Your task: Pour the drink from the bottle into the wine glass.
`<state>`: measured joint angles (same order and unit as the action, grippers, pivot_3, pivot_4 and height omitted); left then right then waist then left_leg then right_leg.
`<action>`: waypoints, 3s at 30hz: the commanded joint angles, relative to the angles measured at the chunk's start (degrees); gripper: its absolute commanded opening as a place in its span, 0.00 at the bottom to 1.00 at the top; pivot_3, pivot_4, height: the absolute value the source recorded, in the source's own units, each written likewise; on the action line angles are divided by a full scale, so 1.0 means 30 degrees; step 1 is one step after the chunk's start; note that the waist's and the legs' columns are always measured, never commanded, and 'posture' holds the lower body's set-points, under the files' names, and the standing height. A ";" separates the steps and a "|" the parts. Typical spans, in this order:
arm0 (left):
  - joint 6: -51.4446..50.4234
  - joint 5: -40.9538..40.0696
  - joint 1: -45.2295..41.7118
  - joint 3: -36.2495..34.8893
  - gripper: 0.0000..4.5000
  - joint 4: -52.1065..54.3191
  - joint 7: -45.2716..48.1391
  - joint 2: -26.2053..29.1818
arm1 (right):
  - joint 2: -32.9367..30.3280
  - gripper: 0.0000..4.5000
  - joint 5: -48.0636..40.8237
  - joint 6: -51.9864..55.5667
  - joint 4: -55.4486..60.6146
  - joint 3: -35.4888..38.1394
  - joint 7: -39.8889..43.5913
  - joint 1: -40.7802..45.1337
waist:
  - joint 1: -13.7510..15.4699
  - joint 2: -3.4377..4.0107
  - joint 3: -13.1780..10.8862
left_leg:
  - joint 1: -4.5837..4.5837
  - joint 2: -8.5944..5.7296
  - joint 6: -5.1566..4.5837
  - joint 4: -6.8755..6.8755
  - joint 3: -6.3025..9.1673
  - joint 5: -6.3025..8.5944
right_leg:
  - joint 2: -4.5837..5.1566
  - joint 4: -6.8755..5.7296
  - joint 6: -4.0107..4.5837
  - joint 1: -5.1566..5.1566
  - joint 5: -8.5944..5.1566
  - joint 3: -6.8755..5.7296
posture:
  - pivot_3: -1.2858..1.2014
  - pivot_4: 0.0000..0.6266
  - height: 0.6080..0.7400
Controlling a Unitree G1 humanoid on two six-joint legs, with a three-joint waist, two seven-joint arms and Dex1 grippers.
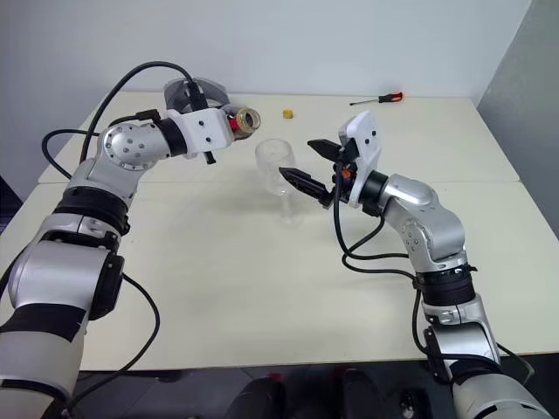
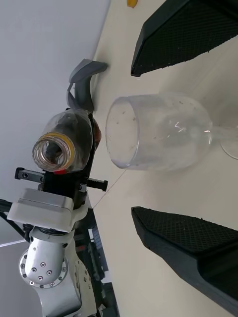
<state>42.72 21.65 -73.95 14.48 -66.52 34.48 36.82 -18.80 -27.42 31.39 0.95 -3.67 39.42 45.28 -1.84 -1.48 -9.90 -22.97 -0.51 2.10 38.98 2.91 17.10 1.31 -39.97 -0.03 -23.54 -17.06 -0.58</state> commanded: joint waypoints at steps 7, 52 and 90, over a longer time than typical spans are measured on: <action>0.1302 0.1575 -0.1439 0.0659 0.22 -0.0532 -0.1626 0.0766 | 0.0357 1.00 0.0096 0.0362 0.0484 0.0097 0.0195 0.0808 | -0.0003 0.0000 0.0000 | -0.0002 0.0001 0.0000 0.0003 0.0010 0.0000 | 0.0000 -0.0011 0.0000 -0.0005 0.0000 0.0000 | 0.52 0.24 1.00; 0.2179 0.5630 -0.2807 0.3248 0.22 -0.1609 -0.5574 0.1297 | 0.0514 1.00 0.0721 0.0371 0.0632 -0.0204 0.0278 0.0626 | -0.0025 0.0000 0.0001 | 0.0000 0.0000 0.0004 0.0009 -0.0009 -0.0002 | 0.0000 -0.0042 0.0000 -0.0028 0.0000 -0.0006 | 0.52 0.24 1.00; 0.1696 0.7274 -0.4428 0.4888 0.22 -0.2382 -0.6977 0.0908 | 0.0728 1.00 0.0821 0.0173 0.0225 -0.0116 0.0005 0.0771 | -0.0036 -0.0001 0.0001 | -0.0003 -0.0002 0.0005 0.0015 -0.0045 -0.0003 | 0.0001 -0.0115 0.0000 -0.0076 0.0000 0.0006 | 0.52 0.24 1.00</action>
<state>47.94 43.70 -84.29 29.56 -74.15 14.99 39.04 -16.77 -25.26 32.99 -0.08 -4.62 39.54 46.41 -1.95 -1.48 -9.90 -22.98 -0.51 2.12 39.02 2.77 17.09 1.31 -40.33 -0.03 -23.78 -17.06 -0.56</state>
